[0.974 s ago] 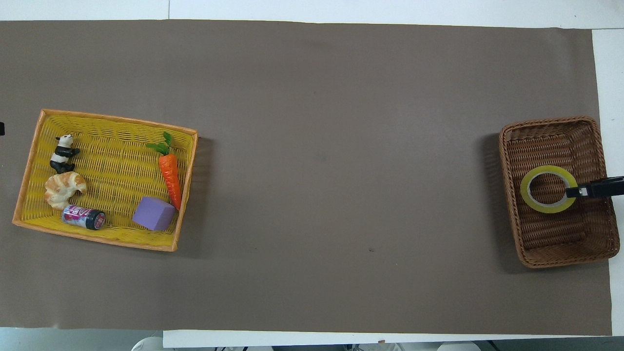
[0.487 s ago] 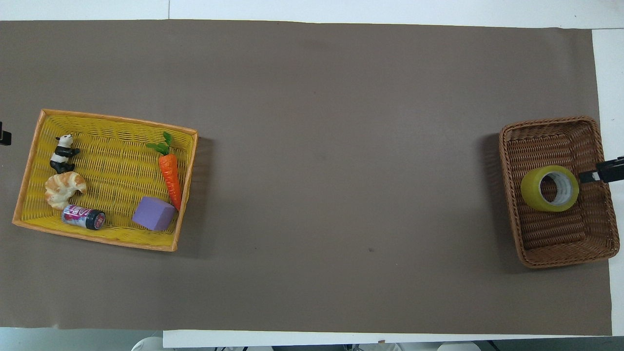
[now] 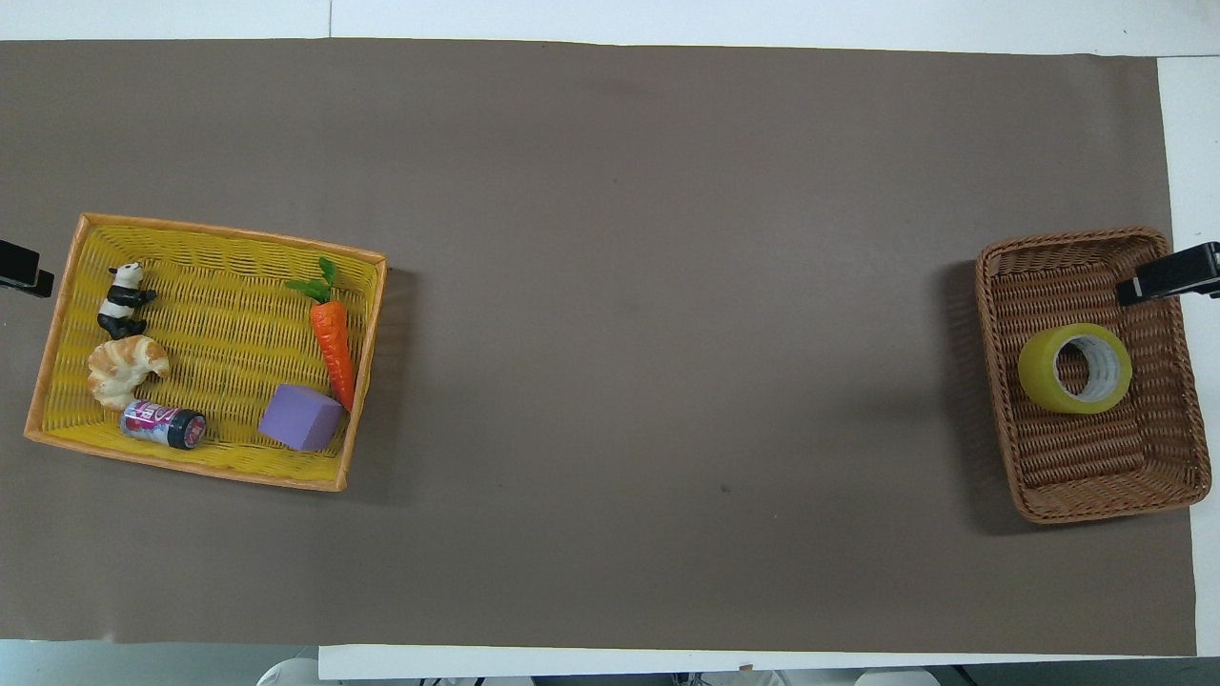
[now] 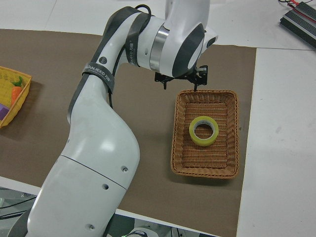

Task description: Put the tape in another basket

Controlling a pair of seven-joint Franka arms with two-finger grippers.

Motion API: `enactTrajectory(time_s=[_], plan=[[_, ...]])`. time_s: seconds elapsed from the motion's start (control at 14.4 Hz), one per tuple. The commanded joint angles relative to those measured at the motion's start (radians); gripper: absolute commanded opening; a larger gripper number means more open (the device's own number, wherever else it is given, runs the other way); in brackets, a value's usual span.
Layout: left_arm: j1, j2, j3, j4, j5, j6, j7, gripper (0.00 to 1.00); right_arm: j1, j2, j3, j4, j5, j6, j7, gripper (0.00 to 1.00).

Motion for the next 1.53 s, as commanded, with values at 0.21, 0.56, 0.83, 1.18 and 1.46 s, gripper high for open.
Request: enactTrajectory(time_s=[0.21, 0.56, 0.83, 1.18, 1.46], plan=[[-0.010, 0.003, -0.009, 0.010, -0.027, 0.020, 0.021, 1.00, 0.008, 0.006, -0.001, 0.129, -0.024, -0.172, 0.121, 0.99], [-0.019, -0.006, -0.007, 0.010, -0.024, 0.014, 0.015, 1.00, 0.033, 0.030, -0.001, 0.167, -0.027, -0.193, 0.166, 0.99], [-0.020, -0.006, -0.004, 0.010, -0.024, 0.016, 0.015, 1.00, 0.088, 0.027, -0.033, 0.168, -0.030, -0.196, 0.166, 0.99], [-0.019, -0.006, -0.004, 0.010, -0.024, 0.016, 0.015, 1.00, 0.125, 0.015, -0.075, 0.167, -0.028, -0.202, 0.168, 1.00], [-0.021, -0.006, -0.004, 0.010, -0.024, 0.016, 0.015, 1.00, 0.126, 0.008, -0.099, 0.138, -0.032, -0.188, 0.171, 0.99]])
